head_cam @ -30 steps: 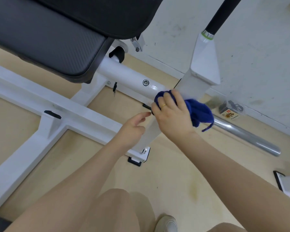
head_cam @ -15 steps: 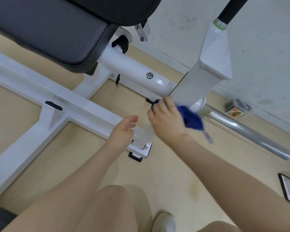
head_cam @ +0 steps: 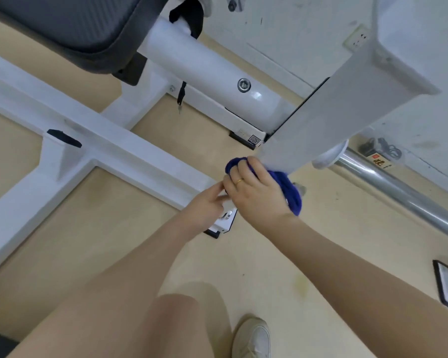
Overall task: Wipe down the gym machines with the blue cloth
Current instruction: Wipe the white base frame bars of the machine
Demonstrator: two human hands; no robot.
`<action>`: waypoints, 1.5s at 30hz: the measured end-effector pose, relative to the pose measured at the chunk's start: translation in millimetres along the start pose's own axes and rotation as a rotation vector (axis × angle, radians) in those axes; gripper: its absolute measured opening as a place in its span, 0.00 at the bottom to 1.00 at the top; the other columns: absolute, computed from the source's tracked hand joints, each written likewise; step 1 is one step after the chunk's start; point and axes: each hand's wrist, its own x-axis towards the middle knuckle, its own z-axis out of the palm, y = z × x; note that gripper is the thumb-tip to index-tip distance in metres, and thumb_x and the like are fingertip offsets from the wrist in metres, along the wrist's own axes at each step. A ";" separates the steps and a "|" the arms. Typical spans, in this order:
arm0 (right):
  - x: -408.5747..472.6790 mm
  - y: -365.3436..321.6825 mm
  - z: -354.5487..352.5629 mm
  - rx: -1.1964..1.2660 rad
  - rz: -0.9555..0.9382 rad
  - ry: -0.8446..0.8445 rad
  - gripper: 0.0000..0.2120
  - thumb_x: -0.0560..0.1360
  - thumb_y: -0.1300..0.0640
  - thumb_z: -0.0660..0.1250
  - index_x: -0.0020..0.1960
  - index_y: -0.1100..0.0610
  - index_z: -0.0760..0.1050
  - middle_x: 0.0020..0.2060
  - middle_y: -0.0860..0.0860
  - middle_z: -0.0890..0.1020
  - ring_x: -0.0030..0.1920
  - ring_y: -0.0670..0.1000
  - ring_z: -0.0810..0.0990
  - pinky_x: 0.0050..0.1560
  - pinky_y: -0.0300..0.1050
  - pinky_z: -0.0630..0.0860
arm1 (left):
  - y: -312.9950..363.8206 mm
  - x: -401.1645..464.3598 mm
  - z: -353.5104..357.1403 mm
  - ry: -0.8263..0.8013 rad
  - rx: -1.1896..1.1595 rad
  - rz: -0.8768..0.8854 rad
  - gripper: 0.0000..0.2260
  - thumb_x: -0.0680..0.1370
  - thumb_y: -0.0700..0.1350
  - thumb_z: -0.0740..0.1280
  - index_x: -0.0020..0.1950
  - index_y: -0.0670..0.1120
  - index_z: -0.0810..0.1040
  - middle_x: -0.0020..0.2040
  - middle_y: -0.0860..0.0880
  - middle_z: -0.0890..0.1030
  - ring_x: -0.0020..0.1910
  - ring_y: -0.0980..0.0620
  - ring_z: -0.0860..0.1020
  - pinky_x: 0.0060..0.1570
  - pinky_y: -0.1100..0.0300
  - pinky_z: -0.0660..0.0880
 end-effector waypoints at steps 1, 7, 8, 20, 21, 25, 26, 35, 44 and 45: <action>-3.5 7.6 -0.5 0.006 0.025 0.064 0.13 0.66 0.56 0.68 0.50 0.57 0.78 0.47 0.53 0.80 0.55 0.57 0.74 0.67 0.53 0.59 | -2.3 0.5 -0.4 -0.018 -0.017 0.010 0.32 0.70 0.25 0.50 0.64 0.55 0.68 0.62 0.58 0.74 0.60 0.62 0.70 0.54 0.68 0.65; -8.0 33.3 19.3 -0.046 0.187 0.421 0.08 0.74 0.63 0.63 0.50 0.58 0.79 0.46 0.54 0.81 0.51 0.57 0.79 0.66 0.52 0.65 | -3.7 6.5 -13.3 0.030 -0.095 -0.015 0.32 0.71 0.25 0.49 0.70 0.50 0.62 0.64 0.58 0.73 0.57 0.69 0.69 0.48 0.76 0.67; -3.7 17.5 27.7 -0.114 0.127 0.335 0.10 0.74 0.61 0.64 0.53 0.58 0.79 0.48 0.54 0.81 0.53 0.57 0.78 0.67 0.52 0.63 | -4.5 5.6 -13.2 0.018 -0.097 -0.007 0.32 0.71 0.25 0.49 0.70 0.50 0.63 0.64 0.58 0.72 0.58 0.69 0.69 0.49 0.75 0.67; -21.8 -13.6 78.5 -0.076 0.010 0.366 0.20 0.78 0.62 0.52 0.68 0.56 0.70 0.66 0.53 0.74 0.69 0.55 0.65 0.73 0.52 0.48 | -36.9 -3.4 -22.0 0.107 0.108 0.043 0.32 0.75 0.28 0.51 0.75 0.54 0.56 0.73 0.61 0.58 0.67 0.69 0.54 0.61 0.76 0.51; -16.4 -28.5 87.6 -0.118 -0.031 0.311 0.21 0.77 0.60 0.53 0.68 0.55 0.70 0.67 0.52 0.74 0.69 0.55 0.66 0.73 0.52 0.48 | -40.3 0.8 -24.4 0.126 0.149 0.064 0.32 0.75 0.28 0.51 0.75 0.52 0.55 0.74 0.59 0.56 0.67 0.69 0.53 0.59 0.78 0.49; 7.4 -101.9 123.5 -0.114 -0.214 0.072 0.25 0.73 0.55 0.55 0.69 0.51 0.70 0.68 0.49 0.73 0.69 0.51 0.69 0.73 0.50 0.49 | -58.5 19.2 -45.1 0.196 0.480 0.161 0.33 0.74 0.27 0.52 0.76 0.50 0.53 0.77 0.55 0.50 0.75 0.60 0.45 0.67 0.71 0.44; 11.8 -111.1 130.2 -0.086 -0.226 0.081 0.25 0.72 0.54 0.56 0.69 0.50 0.70 0.68 0.48 0.73 0.69 0.50 0.69 0.73 0.49 0.49 | -64.3 23.2 -50.5 0.208 0.631 0.168 0.34 0.74 0.27 0.53 0.76 0.50 0.52 0.77 0.55 0.49 0.75 0.57 0.42 0.69 0.68 0.42; 3.3 -100.3 164.9 -0.149 -0.137 0.354 0.16 0.75 0.62 0.60 0.60 0.53 0.78 0.61 0.48 0.79 0.67 0.52 0.69 0.74 0.51 0.47 | -91.5 32.7 -57.4 0.215 1.155 0.200 0.36 0.73 0.32 0.55 0.77 0.53 0.47 0.77 0.52 0.39 0.75 0.51 0.37 0.72 0.58 0.37; -18.0 -101.7 175.4 0.085 -0.050 0.459 0.15 0.75 0.61 0.64 0.61 0.53 0.77 0.61 0.49 0.79 0.67 0.53 0.67 0.73 0.49 0.49 | -92.3 33.5 -45.3 0.264 1.050 0.157 0.38 0.71 0.30 0.55 0.76 0.54 0.48 0.77 0.54 0.40 0.75 0.54 0.37 0.74 0.56 0.48; -19.9 -96.4 176.0 0.110 -0.017 0.489 0.15 0.76 0.62 0.62 0.62 0.54 0.75 0.61 0.49 0.79 0.67 0.53 0.67 0.73 0.49 0.51 | -93.6 33.8 -41.9 0.277 1.030 0.157 0.38 0.70 0.29 0.55 0.76 0.53 0.49 0.77 0.54 0.40 0.75 0.53 0.37 0.74 0.55 0.50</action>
